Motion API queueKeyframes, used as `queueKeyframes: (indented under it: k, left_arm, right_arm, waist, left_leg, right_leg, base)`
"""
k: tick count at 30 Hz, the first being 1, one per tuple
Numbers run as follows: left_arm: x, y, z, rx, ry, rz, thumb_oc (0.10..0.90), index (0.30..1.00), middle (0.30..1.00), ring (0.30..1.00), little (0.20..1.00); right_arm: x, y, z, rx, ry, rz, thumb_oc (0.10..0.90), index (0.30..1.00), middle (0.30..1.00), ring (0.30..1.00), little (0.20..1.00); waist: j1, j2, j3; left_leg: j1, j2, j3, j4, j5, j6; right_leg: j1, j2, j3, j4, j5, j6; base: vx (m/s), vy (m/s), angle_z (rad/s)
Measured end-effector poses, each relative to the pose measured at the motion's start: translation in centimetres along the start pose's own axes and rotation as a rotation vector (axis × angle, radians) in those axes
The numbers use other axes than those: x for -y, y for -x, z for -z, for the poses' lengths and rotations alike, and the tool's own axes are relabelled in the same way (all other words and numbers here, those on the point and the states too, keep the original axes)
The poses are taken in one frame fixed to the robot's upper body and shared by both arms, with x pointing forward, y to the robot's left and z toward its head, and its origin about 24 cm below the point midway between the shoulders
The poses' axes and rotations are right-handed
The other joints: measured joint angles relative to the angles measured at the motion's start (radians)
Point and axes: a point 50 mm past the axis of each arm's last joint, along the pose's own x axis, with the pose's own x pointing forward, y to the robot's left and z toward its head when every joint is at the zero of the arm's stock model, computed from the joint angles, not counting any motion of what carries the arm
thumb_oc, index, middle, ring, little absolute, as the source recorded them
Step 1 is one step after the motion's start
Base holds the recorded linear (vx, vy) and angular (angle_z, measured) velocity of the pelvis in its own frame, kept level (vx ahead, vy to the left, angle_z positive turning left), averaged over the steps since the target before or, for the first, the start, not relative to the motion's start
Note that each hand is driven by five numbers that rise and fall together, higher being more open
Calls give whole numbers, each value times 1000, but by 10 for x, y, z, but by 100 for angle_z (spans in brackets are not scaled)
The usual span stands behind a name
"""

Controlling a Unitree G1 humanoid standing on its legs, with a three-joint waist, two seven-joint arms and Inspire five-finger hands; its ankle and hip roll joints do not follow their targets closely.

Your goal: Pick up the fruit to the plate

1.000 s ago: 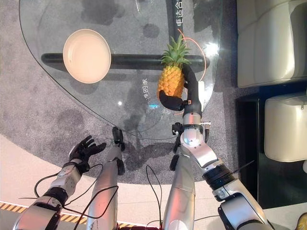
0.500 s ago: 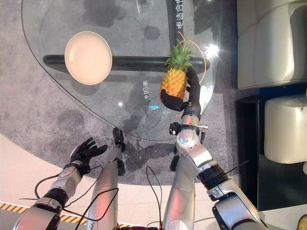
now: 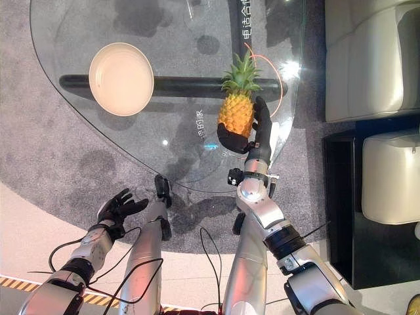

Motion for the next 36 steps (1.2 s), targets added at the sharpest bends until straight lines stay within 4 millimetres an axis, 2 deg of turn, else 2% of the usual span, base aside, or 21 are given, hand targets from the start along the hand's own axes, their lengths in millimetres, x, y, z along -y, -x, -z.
queueKeyframes:
  k: [14,21,23,24,25,36]
  left_arm:
    - [8,0,-1,8,11,21,800,900,900,900,900]
    - [8,0,0,7,10,22,800,900,900,900,900]
    - [8,0,0,6,10,22,800,900,900,900,900]
    - [8,0,0,6,9,22,800,900,900,900,900]
    - [8,0,0,6,9,22,800,900,900,900,900]
    - [9,0,-1,4,14,22,800,900,900,900,900]
  right_arm:
    - [-3,1,2,-11,20,-14,800,900,900,900,900]
    - [-5,1,8,-20,127,-34,800,900,900,900,900]
    - [-6,0,7,-22,132,-34,701,815,815,815,801]
    - [-6,0,7,-22,135,-34,427,580,580,580,527]
    - [-6,-1,6,-20,137,-35,108,307,307,307,208]
    - [-3,-7,3,6,184,-20,100,300,300,300,200]
  waist:
    - [15,0,0]
    - [15,0,0]
    - [15,0,0]
    - [15,0,0]
    - [15,0,0]
    - [14,0,0]
  left_leg:
    - [-14,-5,-5,2,0,0]
    - [-14,-9,-8,3,0,0]
    - [-14,-8,-9,3,1,0]
    - [-14,-8,-9,3,1,1]
    - [-14,-8,-10,3,2,1]
    - [-19,-4,-11,0,5,6]
  right_leg:
    - [-8,-1,-2,7,0,0]
    - [-8,-2,-2,14,0,0]
    - [-8,-2,-3,15,0,0]
    - [-8,-2,-3,15,0,0]
    - [-8,-2,-3,15,0,0]
    - [-16,-7,-8,16,-5,-8]
  base:
    - [0,-1,1]
    - [0,0,0]
    - [0,0,0]
    - [0,0,0]
    - [0,0,0]
    - [-17,-1,0]
